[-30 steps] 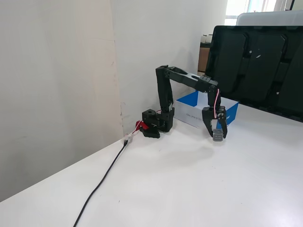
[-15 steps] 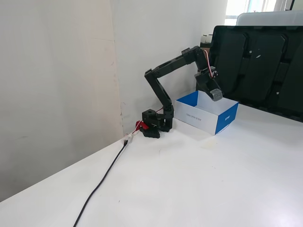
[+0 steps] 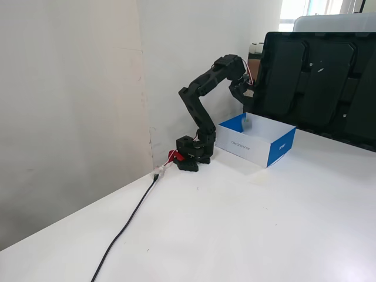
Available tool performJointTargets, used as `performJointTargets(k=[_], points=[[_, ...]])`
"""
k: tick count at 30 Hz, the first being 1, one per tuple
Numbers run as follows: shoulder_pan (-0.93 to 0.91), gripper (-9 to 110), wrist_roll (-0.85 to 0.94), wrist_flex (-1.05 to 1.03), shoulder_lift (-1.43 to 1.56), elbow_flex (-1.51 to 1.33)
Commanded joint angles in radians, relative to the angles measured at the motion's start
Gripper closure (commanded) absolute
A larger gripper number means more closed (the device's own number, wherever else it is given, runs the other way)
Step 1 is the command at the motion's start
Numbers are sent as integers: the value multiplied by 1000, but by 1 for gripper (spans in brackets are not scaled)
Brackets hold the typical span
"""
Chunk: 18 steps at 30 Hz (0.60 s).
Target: Pick the gray block and keep it in the box.
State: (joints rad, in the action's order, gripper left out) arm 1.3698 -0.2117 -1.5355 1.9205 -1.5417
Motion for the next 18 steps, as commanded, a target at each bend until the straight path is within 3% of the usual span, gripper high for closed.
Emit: performJointTargets(k=[1,5,11,13,18], points=[[-18,71,-12,23,9,0],[-127,71,-23,28,12,5],[-417,82,-18,31,25,-26],[-511,93,-12,31,25,-37],[-723,101,5,109,115,-224]])
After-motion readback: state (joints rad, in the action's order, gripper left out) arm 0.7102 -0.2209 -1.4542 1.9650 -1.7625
